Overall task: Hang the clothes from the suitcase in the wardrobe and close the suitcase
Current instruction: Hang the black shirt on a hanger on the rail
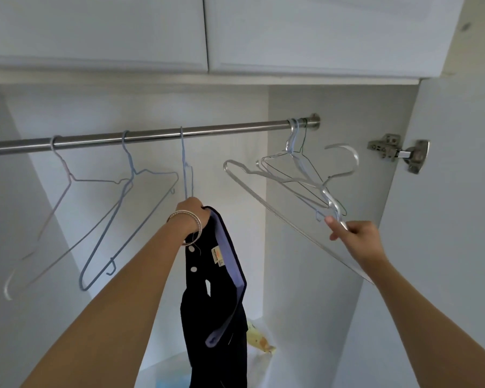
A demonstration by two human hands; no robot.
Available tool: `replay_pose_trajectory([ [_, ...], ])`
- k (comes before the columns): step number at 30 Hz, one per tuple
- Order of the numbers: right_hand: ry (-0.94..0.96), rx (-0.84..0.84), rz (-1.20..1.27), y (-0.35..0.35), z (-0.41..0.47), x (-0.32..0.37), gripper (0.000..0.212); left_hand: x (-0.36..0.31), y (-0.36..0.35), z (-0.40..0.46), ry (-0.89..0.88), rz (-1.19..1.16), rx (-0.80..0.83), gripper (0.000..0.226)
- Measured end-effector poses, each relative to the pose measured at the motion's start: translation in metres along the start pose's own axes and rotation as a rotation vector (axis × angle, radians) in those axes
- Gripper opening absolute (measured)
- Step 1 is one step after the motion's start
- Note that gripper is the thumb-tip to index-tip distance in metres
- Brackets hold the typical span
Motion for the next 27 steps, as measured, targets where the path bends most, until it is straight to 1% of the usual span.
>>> replay_pose_trajectory([
  [2, -0.045, -0.008, -0.054, 0.006, -0.006, -0.004, 0.056, 0.007, 0.004, 0.001, 0.015, -0.041, 0.021, 0.021],
  [4, -0.073, 0.013, -0.107, 0.007, -0.011, -0.011, 0.059, 0.011, 0.007, 0.003, 0.006, -0.07, 0.035, 0.019],
  [7, -0.066, 0.035, -0.172, 0.005, -0.015, -0.018, 0.062, 0.014, 0.015, 0.005, -0.005, -0.068, -0.004, 0.019],
  [10, -0.047, 0.06, -0.233, 0.001, -0.015, -0.019, 0.063, 0.016, 0.022, 0.005, 0.009, -0.068, -0.03, 0.019],
  [14, 0.015, 0.129, -0.442, -0.011, -0.014, -0.007, 0.062, 0.013, 0.028, 0.001, 0.001, -0.081, -0.048, 0.025],
  [16, 0.067, 0.135, -0.494, -0.021, -0.012, 0.007, 0.062, 0.007, 0.027, -0.004, -0.027, -0.078, -0.056, 0.025],
  [22, 0.216, 0.24, -0.526, -0.074, -0.013, 0.067, 0.063, -0.026, 0.018, -0.02, -0.116, -0.159, -0.046, 0.021],
  [24, 0.211, 0.247, -0.494, -0.088, -0.014, 0.075, 0.061, -0.038, 0.018, -0.026, -0.166, -0.179, -0.04, 0.029],
  [25, 0.192, 0.238, -0.46, -0.092, -0.014, 0.075, 0.061, -0.043, 0.019, -0.028, -0.186, -0.188, -0.035, 0.029],
  [27, 0.152, 0.213, -0.384, -0.095, -0.013, 0.071, 0.06, -0.047, 0.021, -0.028, -0.224, -0.212, 0.009, 0.021],
])
Point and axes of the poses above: each hand's wrist, its own z-axis towards the middle knuckle, its own y-axis out of the back of the hand, x = y × z, the point moved 3 cm from there along z, towards the middle knuckle, and after that the axes turned 9 degrees about y, right-handed, at the moved point
